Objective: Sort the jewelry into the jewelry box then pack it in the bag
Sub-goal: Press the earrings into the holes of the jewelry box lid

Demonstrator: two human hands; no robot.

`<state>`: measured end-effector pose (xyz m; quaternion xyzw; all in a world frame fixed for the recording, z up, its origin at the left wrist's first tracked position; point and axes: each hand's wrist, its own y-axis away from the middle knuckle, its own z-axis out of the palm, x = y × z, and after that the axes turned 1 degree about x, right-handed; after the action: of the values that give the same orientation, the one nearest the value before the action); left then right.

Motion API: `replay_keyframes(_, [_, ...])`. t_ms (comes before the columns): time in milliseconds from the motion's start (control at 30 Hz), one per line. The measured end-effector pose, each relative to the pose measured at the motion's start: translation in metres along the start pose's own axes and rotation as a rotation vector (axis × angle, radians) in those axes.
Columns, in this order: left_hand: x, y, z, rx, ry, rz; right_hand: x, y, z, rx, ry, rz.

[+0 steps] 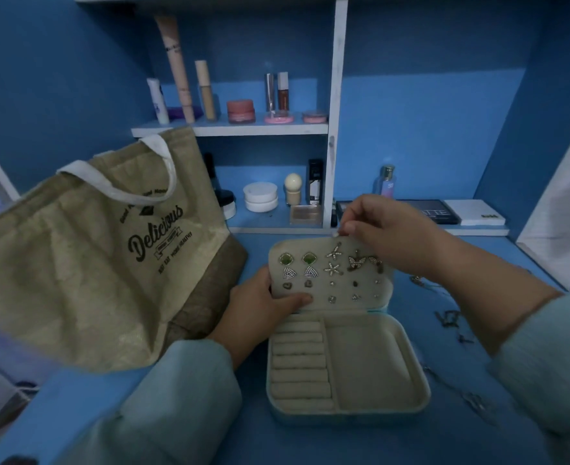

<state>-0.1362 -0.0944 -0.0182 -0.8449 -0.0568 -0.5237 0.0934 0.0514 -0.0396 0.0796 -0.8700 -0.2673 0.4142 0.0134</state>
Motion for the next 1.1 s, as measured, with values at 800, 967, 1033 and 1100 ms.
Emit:
replay_keyframes(800, [-0.011, 0.008, -0.011, -0.055, -0.379, 0.526, -0.001, 0.004, 0.011, -0.448, 0.067, 0.206])
replay_keyframes(967, [-0.013, 0.007, -0.01, -0.048, -0.391, 0.522, -0.002, -0.008, 0.031, -0.555, 0.302, 0.077])
replay_keyframes(1033, [-0.014, 0.007, -0.009, -0.029, -0.388, 0.527, -0.003, -0.013, 0.036, -0.572, 0.351, 0.035])
replay_keyframes(1100, [-0.016, 0.006, -0.009, -0.03, -0.39, 0.531, -0.004, -0.016, 0.04, -0.593, 0.397, 0.006])
